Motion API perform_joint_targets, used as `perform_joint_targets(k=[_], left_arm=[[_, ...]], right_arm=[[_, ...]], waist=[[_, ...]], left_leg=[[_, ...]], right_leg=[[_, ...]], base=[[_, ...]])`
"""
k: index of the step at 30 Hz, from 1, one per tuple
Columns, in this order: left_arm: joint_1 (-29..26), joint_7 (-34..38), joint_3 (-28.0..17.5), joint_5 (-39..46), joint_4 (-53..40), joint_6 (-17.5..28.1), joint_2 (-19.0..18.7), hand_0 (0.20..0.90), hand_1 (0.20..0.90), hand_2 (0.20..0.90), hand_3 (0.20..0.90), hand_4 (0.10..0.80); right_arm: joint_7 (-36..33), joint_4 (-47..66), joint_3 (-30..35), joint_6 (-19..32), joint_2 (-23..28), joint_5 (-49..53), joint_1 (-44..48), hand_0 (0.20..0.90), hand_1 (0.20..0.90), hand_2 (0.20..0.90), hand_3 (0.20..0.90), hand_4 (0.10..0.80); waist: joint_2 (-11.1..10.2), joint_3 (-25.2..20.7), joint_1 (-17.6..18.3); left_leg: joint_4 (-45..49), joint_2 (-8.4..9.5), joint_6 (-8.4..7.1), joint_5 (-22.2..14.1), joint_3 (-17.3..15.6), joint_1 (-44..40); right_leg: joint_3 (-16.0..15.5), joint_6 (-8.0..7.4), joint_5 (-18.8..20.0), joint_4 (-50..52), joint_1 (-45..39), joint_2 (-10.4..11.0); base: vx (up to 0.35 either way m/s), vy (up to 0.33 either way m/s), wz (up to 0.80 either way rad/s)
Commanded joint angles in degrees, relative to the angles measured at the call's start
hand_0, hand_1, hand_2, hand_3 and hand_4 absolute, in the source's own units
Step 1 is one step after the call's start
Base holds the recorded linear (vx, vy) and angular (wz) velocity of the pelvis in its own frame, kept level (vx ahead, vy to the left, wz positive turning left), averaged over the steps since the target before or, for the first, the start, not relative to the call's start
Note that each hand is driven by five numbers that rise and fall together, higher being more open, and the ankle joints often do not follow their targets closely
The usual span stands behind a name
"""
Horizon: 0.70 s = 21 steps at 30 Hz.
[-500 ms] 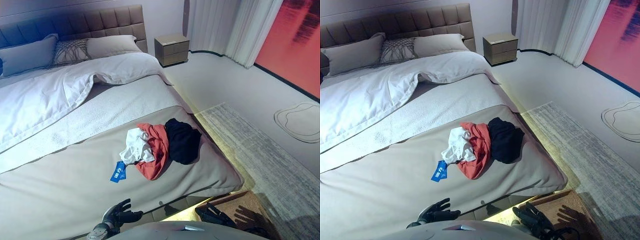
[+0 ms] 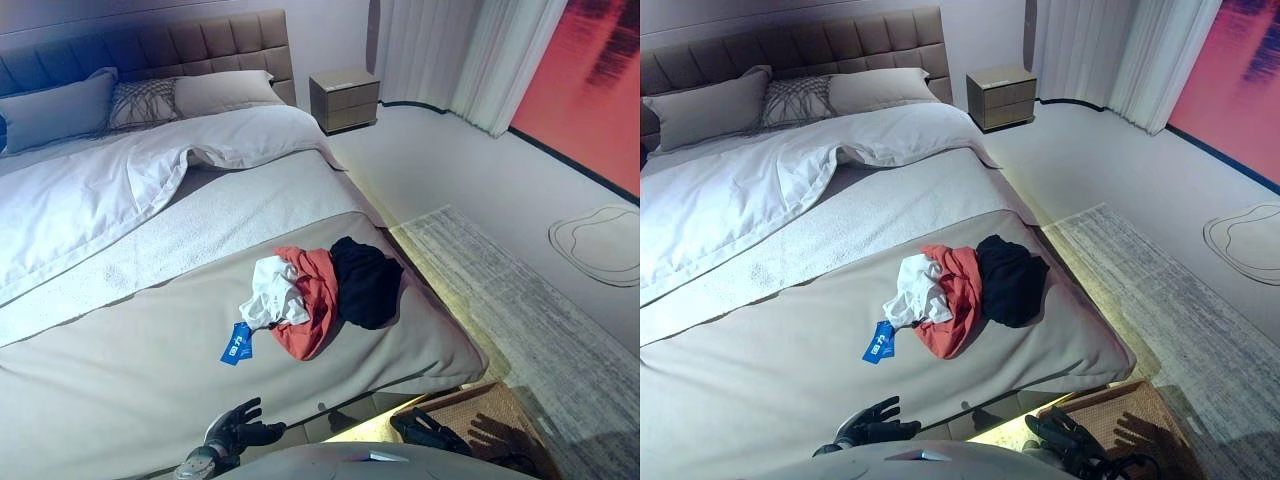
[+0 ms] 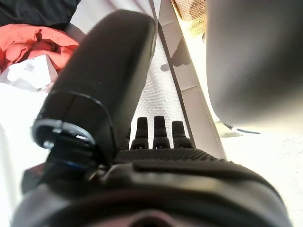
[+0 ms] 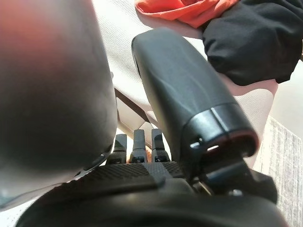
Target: Pick up the clothes from the bed and place them into the basket
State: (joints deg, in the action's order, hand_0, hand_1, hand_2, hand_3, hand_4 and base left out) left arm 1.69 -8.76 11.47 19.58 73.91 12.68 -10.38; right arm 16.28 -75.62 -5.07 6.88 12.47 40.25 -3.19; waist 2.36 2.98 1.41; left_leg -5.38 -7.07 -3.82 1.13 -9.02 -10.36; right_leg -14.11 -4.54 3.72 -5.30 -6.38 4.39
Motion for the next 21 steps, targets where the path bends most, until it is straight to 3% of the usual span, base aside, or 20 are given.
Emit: perform_joint_targets(k=[1, 4, 8, 10, 13, 17, 21], left_arm=[[-4.82, 0.93, -0.22, -0.53, -0.05, 1.99, -0.18, 0.9, 0.9, 0.9, 0.9, 0.8], [-4.88, 0.95, 1.47, -1.24, -1.66, 1.8, -1.24, 0.9, 0.9, 0.9, 0.9, 0.8], [-5.04, 2.13, 3.43, -1.0, -3.78, 2.68, -3.02, 0.9, 0.9, 0.9, 0.9, 0.8], [-5.25, 2.43, 3.51, -1.88, -6.26, 2.84, -4.55, 0.9, 0.9, 0.9, 0.9, 0.8], [-5.08, 2.62, 3.28, -4.18, -10.0, 2.66, -6.24, 0.9, 0.9, 0.9, 0.9, 0.8], [-4.74, 3.54, 4.02, -6.15, -12.02, 2.74, -7.18, 0.9, 0.9, 0.9, 0.9, 0.8], [-4.48, 2.75, 6.73, -4.32, -16.15, 2.01, -7.36, 0.9, 0.9, 0.9, 0.9, 0.8]], right_arm=[[-2.79, 2.93, 0.67, 6.47, -2.47, 3.15, 8.13, 0.9, 0.9, 0.9, 0.9, 0.8], [-9.66, 11.36, -1.69, 9.31, -1.21, 0.07, 11.25, 0.9, 0.9, 0.9, 0.9, 0.8], [-20.7, 24.05, -6.79, 13.42, 1.77, -13.22, 15.12, 0.9, 0.9, 0.9, 0.9, 0.8], [-26.29, 33.27, -8.88, 9.64, 5.65, -19.29, 19.19, 0.9, 0.9, 0.9, 0.9, 0.8], [-28.63, 43.09, -11.62, 6.43, 11.41, -28.99, 24.68, 0.9, 0.9, 0.9, 0.9, 0.8], [-32.02, 45.62, -14.13, 4.23, 16.36, -37.88, 31.96, 0.9, 0.9, 0.9, 0.9, 0.8], [-36.23, 45.23, -19.46, -2.12, 20.88, -48.59, 43.03, 0.9, 0.9, 0.9, 0.9, 0.8]], waist=[[-2.95, 1.61, -0.33], [-3.17, 2.02, -1.56], [-3.5, 2.37, -2.86], [-3.76, 2.66, -3.39], [-4.18, 3.0, -4.19], [-4.54, 3.39, -5.38], [-4.73, 4.17, -8.09]], left_leg=[[0.38, 3.59, 2.81, -5.43, 2.83, -0.72], [0.38, 3.69, 2.84, -5.33, 3.62, -0.32], [0.38, 3.72, 2.78, -5.19, 4.53, 0.54], [0.38, 3.59, 2.58, -5.03, 4.81, 0.91], [0.38, 3.4, 2.13, -4.67, 5.23, 1.5], [0.38, 3.14, 1.74, -4.31, 5.75, 1.93], [0.38, 2.85, 1.28, -3.52, 6.84, 3.48]], right_leg=[[5.28, -0.42, -4.79, 0.3, -4.2, 0.57], [4.63, -0.21, -4.93, 0.3, -4.15, 0.68], [3.83, -0.02, -5.14, 0.3, -3.68, 0.83], [3.5, 0.08, -5.23, 0.3, -3.57, 0.8], [2.99, 0.11, -5.2, 0.3, -3.39, 0.87], [2.11, 0.2, -5.25, 0.3, -3.33, 0.97], [0.12, 0.49, -5.28, 0.3, -2.79, 1.31]], base=[[-0.012, -0.035, 0.01], [-0.028, -0.045, 0.06], [-0.056, -0.04, 0.09], [-0.042, -0.02, 0.14], [-0.019, -0.012, 0.21], [0.009, 0.002, 0.19], [0.007, 0.02, 0.19]])
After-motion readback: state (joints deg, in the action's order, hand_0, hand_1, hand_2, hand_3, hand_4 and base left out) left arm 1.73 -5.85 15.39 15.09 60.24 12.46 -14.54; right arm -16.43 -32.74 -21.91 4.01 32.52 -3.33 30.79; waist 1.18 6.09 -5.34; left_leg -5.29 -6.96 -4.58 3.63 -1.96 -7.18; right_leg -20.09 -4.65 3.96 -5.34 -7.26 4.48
